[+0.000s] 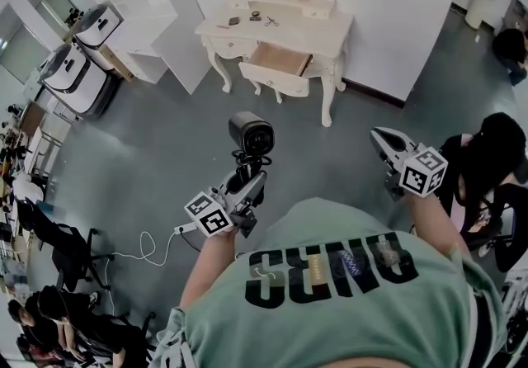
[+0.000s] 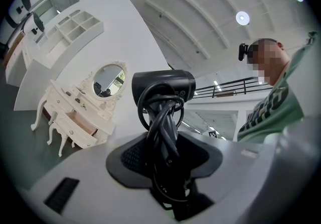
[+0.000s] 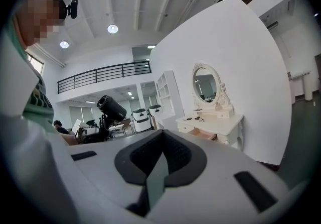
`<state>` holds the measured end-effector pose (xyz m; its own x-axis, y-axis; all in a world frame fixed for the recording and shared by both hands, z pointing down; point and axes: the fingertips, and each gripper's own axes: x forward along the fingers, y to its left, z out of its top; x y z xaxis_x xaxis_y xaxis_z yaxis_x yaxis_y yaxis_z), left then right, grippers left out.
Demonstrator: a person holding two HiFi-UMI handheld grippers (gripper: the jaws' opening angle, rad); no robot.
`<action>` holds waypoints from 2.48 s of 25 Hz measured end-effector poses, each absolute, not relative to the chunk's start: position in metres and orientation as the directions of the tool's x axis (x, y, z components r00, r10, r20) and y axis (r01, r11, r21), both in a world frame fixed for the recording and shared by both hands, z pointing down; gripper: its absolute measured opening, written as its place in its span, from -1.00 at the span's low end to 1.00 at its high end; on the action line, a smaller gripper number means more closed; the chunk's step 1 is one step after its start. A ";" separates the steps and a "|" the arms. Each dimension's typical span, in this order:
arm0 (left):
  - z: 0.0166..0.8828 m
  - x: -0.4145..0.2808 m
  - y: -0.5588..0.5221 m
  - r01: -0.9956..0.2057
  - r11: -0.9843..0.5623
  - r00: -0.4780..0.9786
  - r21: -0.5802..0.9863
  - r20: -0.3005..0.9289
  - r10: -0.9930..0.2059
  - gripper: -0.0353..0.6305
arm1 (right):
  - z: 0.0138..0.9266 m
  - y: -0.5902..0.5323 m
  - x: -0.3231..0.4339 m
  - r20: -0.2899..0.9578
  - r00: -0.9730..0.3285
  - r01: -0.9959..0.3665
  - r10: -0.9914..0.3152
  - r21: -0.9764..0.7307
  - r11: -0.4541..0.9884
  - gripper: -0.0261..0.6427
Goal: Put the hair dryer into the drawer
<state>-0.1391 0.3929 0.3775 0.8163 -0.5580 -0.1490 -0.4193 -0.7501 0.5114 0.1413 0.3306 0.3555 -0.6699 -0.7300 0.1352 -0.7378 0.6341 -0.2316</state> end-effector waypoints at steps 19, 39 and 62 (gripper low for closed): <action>0.392 -0.043 0.371 -0.425 -0.686 0.780 0.591 -0.146 -0.609 -0.36 | 0.383 0.286 0.194 0.160 -0.754 -0.652 -0.637 -0.296 0.698 -0.94; 0.396 -0.178 0.029 -0.253 -0.800 0.912 0.544 -0.142 -0.384 -0.36 | 0.386 0.002 0.071 0.210 -0.590 -0.799 -0.779 -0.290 0.527 -0.94; 0.417 -0.125 -0.171 -0.394 -0.711 0.832 0.582 -0.103 -0.546 -0.36 | 0.408 -0.229 0.139 0.228 -0.688 -0.720 -0.689 -0.341 0.605 -0.94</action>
<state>-0.1248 -0.1707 0.4173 0.8317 -0.5456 -0.1030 -0.3943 -0.7110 0.5822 0.1388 -0.2286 0.4078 -0.6876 -0.6894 0.2279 -0.7195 0.6048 -0.3413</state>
